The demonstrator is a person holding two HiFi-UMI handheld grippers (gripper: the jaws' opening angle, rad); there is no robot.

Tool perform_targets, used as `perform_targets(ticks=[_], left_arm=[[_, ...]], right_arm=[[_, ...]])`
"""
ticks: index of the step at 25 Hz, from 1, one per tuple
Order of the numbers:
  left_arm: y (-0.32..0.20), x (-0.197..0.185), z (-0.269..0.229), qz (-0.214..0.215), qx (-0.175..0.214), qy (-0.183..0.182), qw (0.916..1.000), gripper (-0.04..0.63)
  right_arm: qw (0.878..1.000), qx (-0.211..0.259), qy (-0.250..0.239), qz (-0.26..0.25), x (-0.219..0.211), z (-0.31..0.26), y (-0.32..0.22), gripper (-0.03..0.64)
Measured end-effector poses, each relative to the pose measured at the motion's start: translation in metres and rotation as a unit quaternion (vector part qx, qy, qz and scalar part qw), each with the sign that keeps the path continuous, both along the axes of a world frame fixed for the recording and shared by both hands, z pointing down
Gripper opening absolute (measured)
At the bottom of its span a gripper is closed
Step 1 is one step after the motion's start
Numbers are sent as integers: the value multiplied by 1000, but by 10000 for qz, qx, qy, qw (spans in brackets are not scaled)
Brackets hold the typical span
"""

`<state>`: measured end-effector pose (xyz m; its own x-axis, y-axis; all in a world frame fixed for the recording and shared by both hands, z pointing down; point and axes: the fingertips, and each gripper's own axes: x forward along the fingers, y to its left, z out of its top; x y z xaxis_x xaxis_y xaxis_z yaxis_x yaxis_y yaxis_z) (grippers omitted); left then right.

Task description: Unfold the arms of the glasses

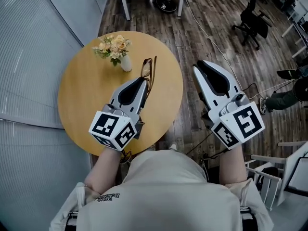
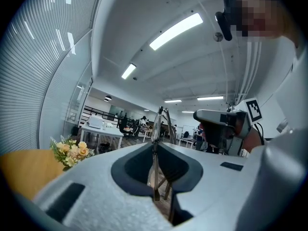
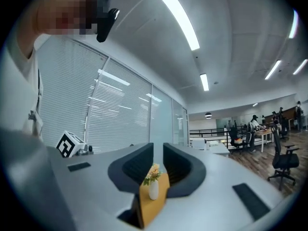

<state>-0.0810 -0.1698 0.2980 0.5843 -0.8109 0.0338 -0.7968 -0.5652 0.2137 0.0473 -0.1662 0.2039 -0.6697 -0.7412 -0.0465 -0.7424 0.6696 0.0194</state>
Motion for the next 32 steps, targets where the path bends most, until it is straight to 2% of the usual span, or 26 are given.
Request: perform_targets(ticks=[4,8,17,23,32], left_arm=[[4,5,0,112,45,-70,9999,44],[5,9,-3,182,128,-189,9996,44],[7,14,-4,252,121,-176,9995,44],[7,18,-6,323,140,-195,9992,44],[3,17,-8,274,126,-105,9995,44]], right_arm=[[9996,22,-7,-277,-24,-6,-7,81],[9987,-91,-179,-469,-40,-8,-14,83],[9965,-317,-266,-727,-64,-1,-25,83],[9945,-582,-390,-783,-67,13,-31,81],[9959,-525,-173,-719,-58,16,-31,77]])
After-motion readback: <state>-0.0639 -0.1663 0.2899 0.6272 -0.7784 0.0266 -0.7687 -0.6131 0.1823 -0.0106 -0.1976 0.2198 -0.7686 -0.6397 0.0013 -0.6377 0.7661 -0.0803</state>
